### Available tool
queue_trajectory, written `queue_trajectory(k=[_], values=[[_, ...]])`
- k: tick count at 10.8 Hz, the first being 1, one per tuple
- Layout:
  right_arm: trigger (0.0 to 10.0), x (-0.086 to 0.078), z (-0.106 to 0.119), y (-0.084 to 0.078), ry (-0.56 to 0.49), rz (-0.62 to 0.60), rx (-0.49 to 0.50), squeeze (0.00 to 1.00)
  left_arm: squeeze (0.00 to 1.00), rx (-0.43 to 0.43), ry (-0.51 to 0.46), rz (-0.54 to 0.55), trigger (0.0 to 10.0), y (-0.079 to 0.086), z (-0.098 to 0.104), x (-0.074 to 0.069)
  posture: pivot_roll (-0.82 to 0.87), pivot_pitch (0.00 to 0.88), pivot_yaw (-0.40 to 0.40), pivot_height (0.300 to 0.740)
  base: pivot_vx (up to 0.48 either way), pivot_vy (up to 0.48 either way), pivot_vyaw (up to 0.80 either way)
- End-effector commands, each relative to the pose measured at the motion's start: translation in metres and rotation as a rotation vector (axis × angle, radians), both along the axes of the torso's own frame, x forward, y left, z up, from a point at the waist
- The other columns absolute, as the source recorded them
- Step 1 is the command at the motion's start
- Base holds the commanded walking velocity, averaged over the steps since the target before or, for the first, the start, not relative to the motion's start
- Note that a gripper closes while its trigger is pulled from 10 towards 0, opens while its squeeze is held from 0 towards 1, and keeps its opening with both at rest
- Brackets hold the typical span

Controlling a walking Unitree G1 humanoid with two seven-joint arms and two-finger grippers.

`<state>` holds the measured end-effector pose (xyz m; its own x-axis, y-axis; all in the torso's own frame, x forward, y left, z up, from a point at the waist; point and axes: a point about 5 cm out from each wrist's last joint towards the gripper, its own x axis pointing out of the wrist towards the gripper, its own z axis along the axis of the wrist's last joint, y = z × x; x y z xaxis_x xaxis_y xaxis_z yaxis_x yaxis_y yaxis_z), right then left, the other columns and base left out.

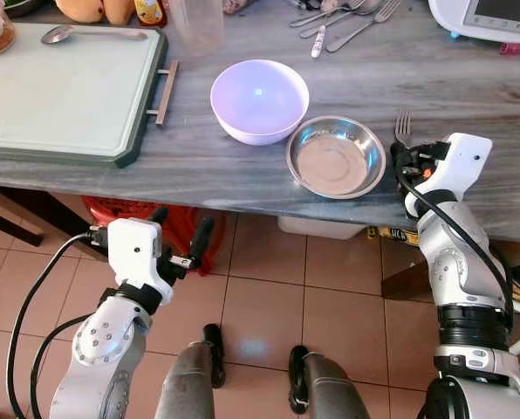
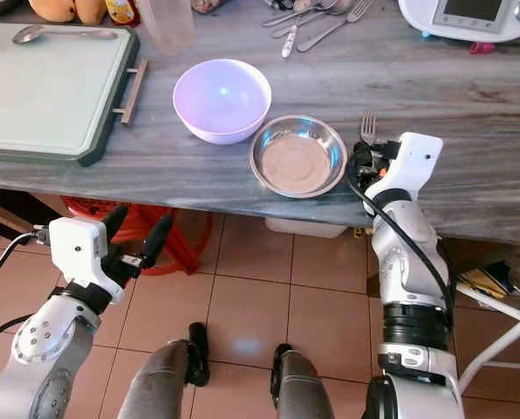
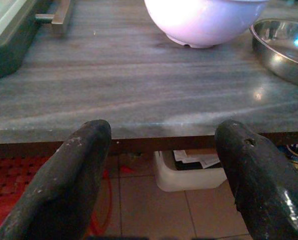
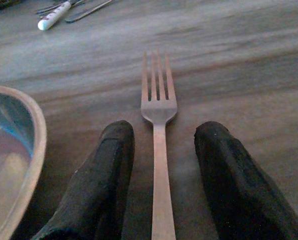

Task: Setting the table

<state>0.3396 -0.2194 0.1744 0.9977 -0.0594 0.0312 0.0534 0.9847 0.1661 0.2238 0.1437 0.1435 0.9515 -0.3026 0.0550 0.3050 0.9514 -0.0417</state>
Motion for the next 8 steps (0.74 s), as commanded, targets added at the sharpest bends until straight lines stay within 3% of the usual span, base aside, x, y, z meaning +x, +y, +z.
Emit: queue_trajectory(k=[1, 8], values=[[10.0, -0.006, -0.030, -0.006, 0.118, -0.035, 0.035, 1.00, 0.00, 0.010, 0.021, 0.002, 10.0, -0.001, -0.004, -0.002, 0.03, 0.339, 0.026, 0.740, 0.000, 0.000, 0.00], [10.0, 0.002, 0.002, 0.003, -0.114, -0.024, 0.039, 1.00, 0.00, 0.006, 0.007, 0.012, 10.0, -0.002, -0.004, 0.002, 0.03, 0.321, 0.029, 0.740, 0.000, 0.000, 0.00]])
